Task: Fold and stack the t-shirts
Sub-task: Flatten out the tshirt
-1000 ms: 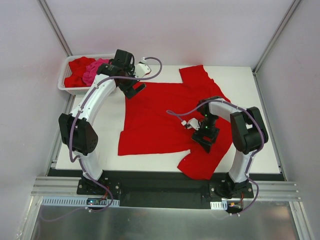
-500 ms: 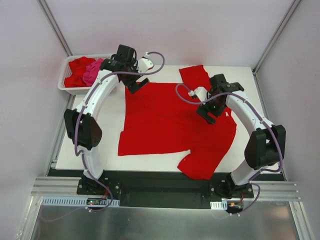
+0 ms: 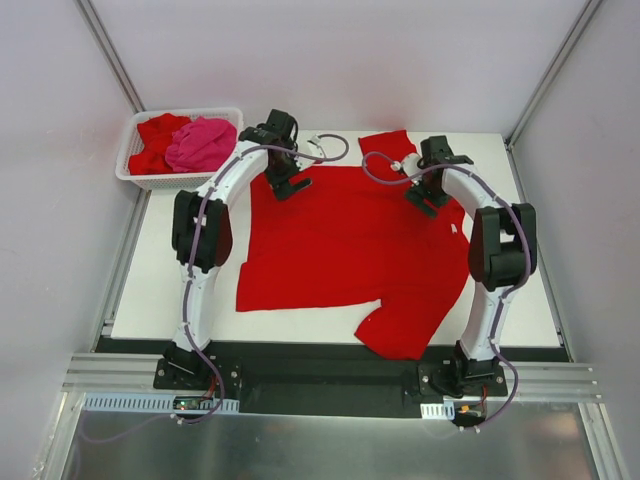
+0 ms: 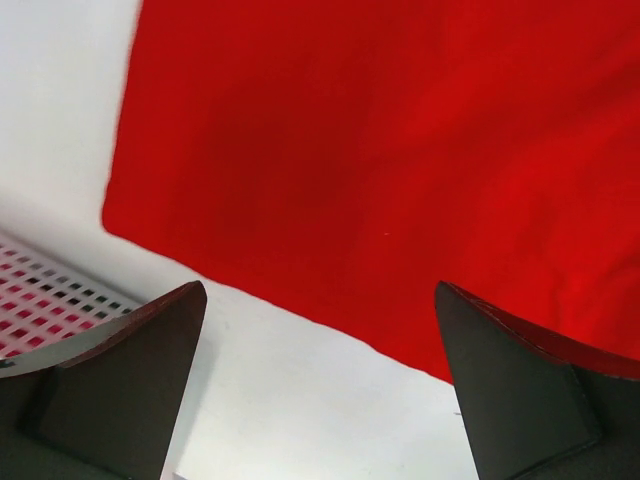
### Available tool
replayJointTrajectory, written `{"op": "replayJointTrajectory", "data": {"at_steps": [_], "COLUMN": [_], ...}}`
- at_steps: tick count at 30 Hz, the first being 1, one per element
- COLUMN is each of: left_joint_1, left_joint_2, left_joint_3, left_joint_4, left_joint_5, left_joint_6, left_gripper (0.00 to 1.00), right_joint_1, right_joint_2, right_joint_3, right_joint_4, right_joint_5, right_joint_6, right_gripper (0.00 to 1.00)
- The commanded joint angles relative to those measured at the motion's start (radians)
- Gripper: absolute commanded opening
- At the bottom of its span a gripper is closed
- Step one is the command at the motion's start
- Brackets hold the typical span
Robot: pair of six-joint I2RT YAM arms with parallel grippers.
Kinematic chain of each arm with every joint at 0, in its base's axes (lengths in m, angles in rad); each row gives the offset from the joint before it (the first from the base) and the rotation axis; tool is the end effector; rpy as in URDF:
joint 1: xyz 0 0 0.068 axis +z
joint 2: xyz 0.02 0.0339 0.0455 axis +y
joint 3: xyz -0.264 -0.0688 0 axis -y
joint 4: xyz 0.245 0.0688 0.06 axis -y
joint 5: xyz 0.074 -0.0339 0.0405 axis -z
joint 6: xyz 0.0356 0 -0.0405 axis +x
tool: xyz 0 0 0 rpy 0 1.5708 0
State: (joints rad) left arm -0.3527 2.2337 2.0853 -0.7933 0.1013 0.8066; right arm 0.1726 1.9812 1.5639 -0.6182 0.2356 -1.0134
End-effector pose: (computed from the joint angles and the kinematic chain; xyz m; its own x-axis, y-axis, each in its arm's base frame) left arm 0.4661 -0.1754 0.2562 -0.2366 0.8525 -0.4662 0.8242 0.4302 0.3682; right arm 0.4241 0.0655 0.2177 -0.4060 -0.9084 -0.0994 -0.7454 0.3922 -0.5391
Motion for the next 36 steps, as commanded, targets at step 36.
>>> {"op": "replayJointTrajectory", "data": {"at_steps": [36], "left_joint_1": [0.027], "left_joint_2": [0.205], "left_joint_3": [0.065], "left_joint_4": [0.028], "left_joint_5": [-0.173], "left_joint_6": [0.209], "left_gripper": [0.99], "right_joint_1": [-0.007], "right_joint_2": [0.148], "right_joint_3": [0.157], "right_joint_4": [-0.143], "right_joint_5": [-0.156], "right_joint_6": [-0.039], "right_gripper": [0.81]}}
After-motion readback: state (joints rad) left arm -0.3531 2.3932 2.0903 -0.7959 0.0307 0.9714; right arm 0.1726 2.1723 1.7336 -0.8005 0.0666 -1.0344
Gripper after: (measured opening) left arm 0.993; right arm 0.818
